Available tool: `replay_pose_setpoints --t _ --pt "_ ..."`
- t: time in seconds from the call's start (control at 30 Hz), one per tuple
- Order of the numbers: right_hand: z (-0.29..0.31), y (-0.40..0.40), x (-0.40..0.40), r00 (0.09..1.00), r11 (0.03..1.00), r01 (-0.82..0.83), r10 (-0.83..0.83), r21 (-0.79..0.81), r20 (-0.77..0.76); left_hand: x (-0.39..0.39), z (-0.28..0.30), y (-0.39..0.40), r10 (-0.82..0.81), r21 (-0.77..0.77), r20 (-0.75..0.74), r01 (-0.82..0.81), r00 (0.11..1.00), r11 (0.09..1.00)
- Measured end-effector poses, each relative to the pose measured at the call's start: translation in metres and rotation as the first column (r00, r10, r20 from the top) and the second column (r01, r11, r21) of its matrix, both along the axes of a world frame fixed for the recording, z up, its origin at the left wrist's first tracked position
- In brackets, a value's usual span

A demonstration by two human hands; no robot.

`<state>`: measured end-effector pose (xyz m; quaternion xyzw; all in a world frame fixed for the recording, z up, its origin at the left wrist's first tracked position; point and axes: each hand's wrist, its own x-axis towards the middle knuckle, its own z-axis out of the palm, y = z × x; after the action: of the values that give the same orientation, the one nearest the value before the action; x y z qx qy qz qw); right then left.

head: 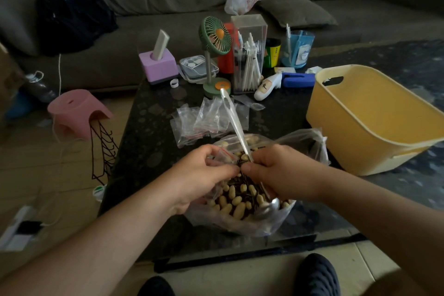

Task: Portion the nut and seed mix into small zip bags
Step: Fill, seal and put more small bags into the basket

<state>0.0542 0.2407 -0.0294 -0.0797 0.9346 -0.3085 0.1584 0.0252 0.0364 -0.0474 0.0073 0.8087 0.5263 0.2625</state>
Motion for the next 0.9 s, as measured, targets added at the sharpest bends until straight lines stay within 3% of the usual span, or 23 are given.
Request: replay_pose_setpoints --t 0.2,0.4,0.57,0.67,0.8,0.9 --pt "-0.005 -0.003 -0.011 0.997 0.999 0.047 -0.048 -0.015 -0.067 -0.002 -0.004 0.000 0.052 0.049 0.009 -0.053 0.999 0.997" --pt "0.010 0.010 -0.017 0.971 0.965 0.220 -0.231 -0.146 -0.065 -0.004 0.001 -0.004 0.038 0.076 0.010 -0.039 0.999 0.996" --pt "0.011 0.007 -0.008 0.999 0.998 0.031 -0.034 0.063 0.033 -0.006 0.000 -0.007 0.000 0.071 -0.005 0.000 1.000 0.998" --pt "-0.004 -0.003 -0.004 1.000 0.996 0.009 -0.011 0.087 0.022 -0.006 -0.004 -0.004 0.005 0.069 -0.018 -0.003 1.000 0.998" --pt "-0.025 -0.014 -0.005 0.971 0.980 0.184 -0.194 -0.079 -0.143 -0.005 -0.009 0.001 0.042 0.112 -0.013 -0.040 0.999 0.993" --pt "-0.030 -0.017 -0.006 0.941 0.923 0.300 -0.328 -0.240 -0.084 -0.007 -0.010 0.001 0.085 0.181 -0.015 -0.081 0.996 0.980"
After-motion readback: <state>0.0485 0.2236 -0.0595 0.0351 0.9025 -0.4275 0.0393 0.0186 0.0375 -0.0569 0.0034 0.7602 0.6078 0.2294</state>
